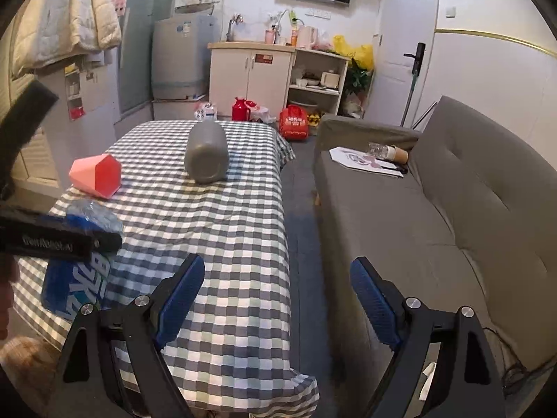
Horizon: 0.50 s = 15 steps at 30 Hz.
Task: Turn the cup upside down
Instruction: 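Close the left gripper on the bottle while the right gripper releases it, then rotate the held bottle with the left gripper so its cap points up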
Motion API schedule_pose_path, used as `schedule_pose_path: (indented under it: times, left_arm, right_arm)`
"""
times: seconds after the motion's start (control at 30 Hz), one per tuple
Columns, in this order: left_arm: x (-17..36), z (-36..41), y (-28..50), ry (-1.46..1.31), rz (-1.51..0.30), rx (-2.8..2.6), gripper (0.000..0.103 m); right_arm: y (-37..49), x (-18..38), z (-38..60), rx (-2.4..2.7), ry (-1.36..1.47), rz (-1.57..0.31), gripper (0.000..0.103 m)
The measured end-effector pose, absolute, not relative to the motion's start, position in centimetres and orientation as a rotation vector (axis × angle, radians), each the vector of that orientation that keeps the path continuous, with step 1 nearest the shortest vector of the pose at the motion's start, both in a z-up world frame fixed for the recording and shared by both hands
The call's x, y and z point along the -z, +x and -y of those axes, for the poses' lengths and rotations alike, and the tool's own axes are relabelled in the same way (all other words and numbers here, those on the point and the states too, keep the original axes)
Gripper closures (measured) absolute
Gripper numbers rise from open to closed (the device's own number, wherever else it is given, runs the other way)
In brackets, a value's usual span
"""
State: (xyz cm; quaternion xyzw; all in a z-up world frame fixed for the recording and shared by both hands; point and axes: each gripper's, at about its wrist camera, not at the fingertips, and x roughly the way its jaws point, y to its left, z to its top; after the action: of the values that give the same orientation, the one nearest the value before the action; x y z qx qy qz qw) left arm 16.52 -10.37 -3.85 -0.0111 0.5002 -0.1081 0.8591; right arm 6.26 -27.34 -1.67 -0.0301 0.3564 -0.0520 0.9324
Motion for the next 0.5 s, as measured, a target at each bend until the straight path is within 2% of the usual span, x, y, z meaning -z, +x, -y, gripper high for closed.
schedule_pose_path:
  times: [0.23,0.5]
  left_arm:
    - [2.3,10.3,16.2,0.009,-0.933,0.222,0.027]
    - [2.4,11.1,11.5,0.122,-0.809,0.253,0.027]
  right_arm:
    - [6.0,1.7,26.8,0.096,-0.068,-0.723,0.017]
    - [5.9,1.5,27.1,0.105,-0.062,-0.71,0.017]
